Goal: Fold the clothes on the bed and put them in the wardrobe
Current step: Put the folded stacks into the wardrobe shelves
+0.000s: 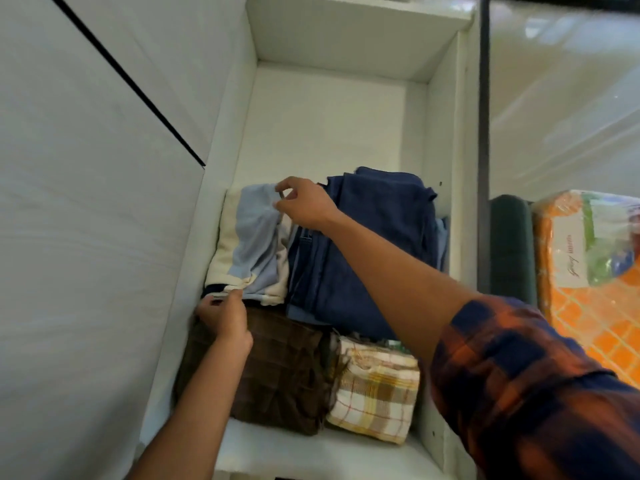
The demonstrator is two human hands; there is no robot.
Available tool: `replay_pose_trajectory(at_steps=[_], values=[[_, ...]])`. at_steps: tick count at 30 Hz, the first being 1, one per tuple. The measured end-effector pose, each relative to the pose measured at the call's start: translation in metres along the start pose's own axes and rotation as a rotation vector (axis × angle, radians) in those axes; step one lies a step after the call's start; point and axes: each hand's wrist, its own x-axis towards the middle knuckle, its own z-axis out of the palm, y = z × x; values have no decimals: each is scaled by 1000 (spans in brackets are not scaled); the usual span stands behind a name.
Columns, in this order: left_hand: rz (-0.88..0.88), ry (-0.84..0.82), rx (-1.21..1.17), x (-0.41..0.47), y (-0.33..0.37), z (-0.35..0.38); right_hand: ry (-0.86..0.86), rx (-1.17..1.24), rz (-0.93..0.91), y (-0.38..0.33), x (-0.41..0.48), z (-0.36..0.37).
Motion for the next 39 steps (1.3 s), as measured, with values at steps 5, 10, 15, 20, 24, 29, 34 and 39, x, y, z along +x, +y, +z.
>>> replay_pose_trajectory(at_steps=[5, 10, 15, 20, 24, 29, 34, 39], values=[[232, -282, 153, -69, 1, -5, 30, -117, -97, 33, -114, -59], [549, -441, 362, -162, -20, 12, 165, -153, -104, 108, -243, -120], [839, -638, 626, -265, -70, 49, 319, -114, 15, 224, -372, -170], [1131, -908, 965, -370, -140, 111, 388, -29, 328, 355, -495, -202], [1160, -1078, 1207, -418, -185, 148, 428, 115, 539, 422, -556, -203], [1126, -1187, 1514, -447, -229, 202, 418, 281, 669, 485, -594, -200], [1163, -1227, 1724, -468, -267, 284, 384, 384, 748, 526, -584, -223], [1161, -1229, 1743, -478, -286, 397, 391, 525, 788, 558, -523, -288]])
